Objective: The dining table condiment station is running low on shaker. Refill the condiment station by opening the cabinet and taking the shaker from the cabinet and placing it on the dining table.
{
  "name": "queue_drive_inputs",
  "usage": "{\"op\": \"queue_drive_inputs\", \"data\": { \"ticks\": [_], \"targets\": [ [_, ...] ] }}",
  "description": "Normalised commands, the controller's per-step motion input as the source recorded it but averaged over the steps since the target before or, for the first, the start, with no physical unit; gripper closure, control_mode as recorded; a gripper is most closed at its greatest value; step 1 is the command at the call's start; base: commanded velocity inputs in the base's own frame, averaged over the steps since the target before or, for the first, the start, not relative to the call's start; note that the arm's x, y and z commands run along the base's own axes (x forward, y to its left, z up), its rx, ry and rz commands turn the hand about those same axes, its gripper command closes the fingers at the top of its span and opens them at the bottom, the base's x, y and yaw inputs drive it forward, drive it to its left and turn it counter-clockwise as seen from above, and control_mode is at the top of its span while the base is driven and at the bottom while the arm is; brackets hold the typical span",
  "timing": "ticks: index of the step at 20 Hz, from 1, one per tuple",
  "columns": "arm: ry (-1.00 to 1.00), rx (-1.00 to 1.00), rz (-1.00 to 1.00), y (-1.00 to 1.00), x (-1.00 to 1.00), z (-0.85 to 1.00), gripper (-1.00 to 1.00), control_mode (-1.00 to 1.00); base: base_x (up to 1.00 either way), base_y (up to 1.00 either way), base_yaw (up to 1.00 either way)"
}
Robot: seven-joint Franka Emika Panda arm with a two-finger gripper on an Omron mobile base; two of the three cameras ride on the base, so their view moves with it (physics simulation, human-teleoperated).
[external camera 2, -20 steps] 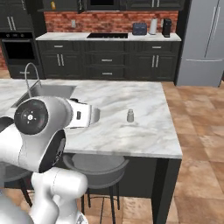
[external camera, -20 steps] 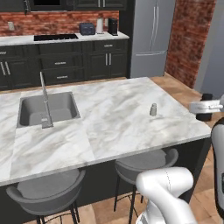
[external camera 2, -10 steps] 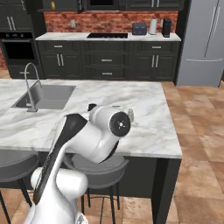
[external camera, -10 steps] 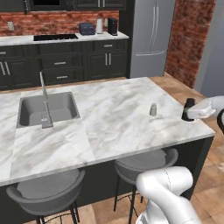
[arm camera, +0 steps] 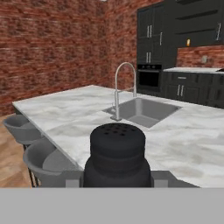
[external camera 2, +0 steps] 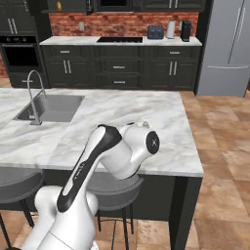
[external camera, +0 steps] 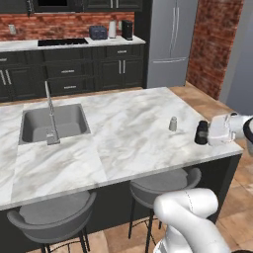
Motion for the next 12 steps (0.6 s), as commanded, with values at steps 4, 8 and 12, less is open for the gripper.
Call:
{"op": "queue_drive_inputs", "data": {
  "ticks": [4, 8, 12],
  "targets": [
    [-0.03, 0.00, 0.03, 0.30, 0.09, -0.27, 1.00, -1.00, 0.00, 0.00, 0.00],
    [0.00, 0.00, 0.00, 0.42, 0.26, -0.20, 1.00, -1.00, 0.00, 0.00, 0.00],
    [-0.03, 0.00, 0.00, 0.42, 0.33, -0.29, 1.00, -1.00, 0.00, 0.00, 0.00]
  ]
}}
